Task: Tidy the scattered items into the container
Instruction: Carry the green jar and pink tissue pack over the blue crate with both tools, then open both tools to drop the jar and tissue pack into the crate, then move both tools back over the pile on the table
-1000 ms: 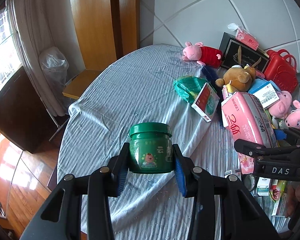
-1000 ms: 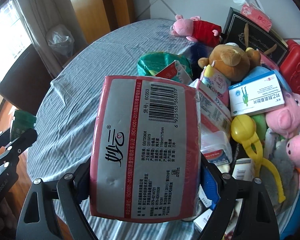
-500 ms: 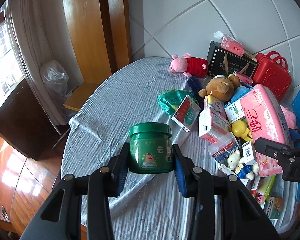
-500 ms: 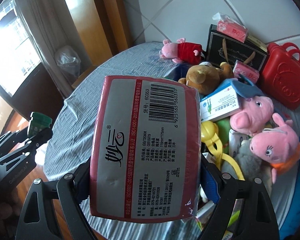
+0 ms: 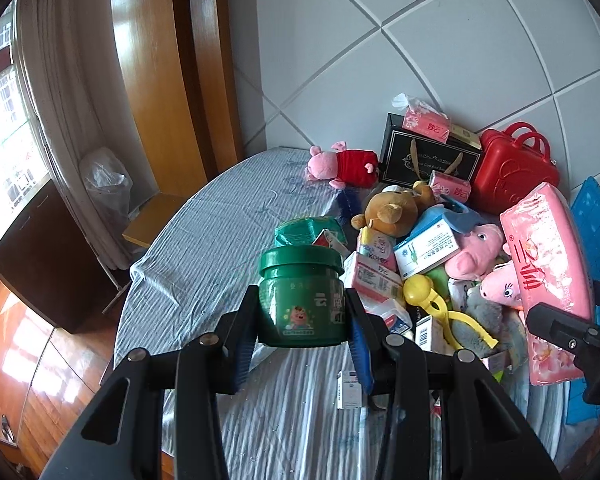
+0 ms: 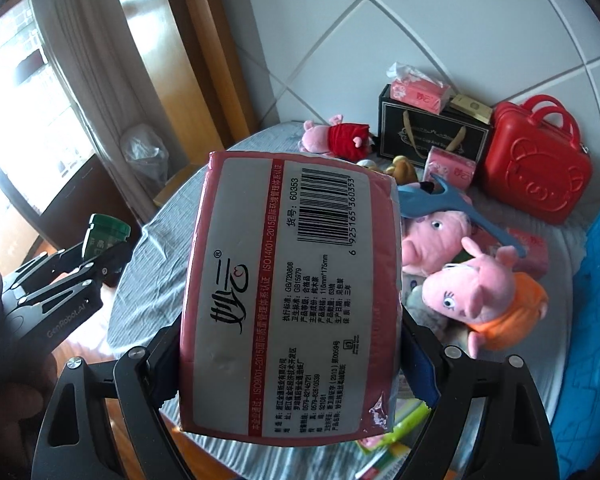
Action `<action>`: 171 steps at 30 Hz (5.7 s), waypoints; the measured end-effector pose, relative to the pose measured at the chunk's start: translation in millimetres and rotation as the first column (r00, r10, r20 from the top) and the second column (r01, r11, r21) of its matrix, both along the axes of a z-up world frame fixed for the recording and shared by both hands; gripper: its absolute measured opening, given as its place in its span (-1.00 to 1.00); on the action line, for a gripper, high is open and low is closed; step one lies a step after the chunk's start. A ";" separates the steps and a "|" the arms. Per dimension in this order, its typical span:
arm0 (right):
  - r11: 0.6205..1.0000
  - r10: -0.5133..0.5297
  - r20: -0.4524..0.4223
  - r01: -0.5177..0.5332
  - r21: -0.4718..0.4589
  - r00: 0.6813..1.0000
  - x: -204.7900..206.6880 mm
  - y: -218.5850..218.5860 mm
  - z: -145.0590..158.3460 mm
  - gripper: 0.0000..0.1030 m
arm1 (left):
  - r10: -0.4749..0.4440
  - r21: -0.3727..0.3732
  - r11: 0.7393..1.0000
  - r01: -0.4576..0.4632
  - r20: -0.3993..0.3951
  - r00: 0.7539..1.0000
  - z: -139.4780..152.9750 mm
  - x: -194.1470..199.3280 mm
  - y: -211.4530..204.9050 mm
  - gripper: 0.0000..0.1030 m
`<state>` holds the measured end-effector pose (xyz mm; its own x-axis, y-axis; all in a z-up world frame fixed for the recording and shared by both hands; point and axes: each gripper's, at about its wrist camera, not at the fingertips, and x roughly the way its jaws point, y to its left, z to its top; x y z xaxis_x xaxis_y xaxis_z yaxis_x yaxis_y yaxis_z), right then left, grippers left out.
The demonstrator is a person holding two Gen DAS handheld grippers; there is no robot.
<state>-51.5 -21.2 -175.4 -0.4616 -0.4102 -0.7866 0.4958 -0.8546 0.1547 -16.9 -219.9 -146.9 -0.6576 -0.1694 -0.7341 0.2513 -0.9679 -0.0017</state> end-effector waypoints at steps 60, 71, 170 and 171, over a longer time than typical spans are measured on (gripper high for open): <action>0.879 -0.467 -0.094 0.450 -0.158 0.880 13.8 464.6 107.5 0.72 | -0.532 -0.088 0.846 0.526 -0.075 0.843 134.4 -76.6 482.0 -0.22; 0.768 -0.637 -0.070 0.623 -0.150 0.768 41.4 557.7 102.7 0.72 | -0.685 -0.084 0.728 0.680 -0.051 0.727 128.1 -80.7 590.7 -0.22; 0.957 -0.129 -0.065 0.142 0.253 0.989 -98.8 129.0 -124.3 0.99 | -0.142 0.089 0.989 0.116 0.391 0.909 -274.3 -52.2 53.0 0.56; 0.955 -0.127 -0.067 0.140 0.262 0.990 -101.5 128.1 -126.3 0.99 | -0.143 0.093 0.989 0.116 0.393 0.909 -276.4 -52.4 52.9 0.54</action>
<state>-153.0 106.9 -301.7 -0.5387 -0.1217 -0.8337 0.3757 -0.9204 -0.1084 -69.3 -167.0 -423.3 -0.3222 -0.0452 -0.9456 0.1171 -0.9931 0.0075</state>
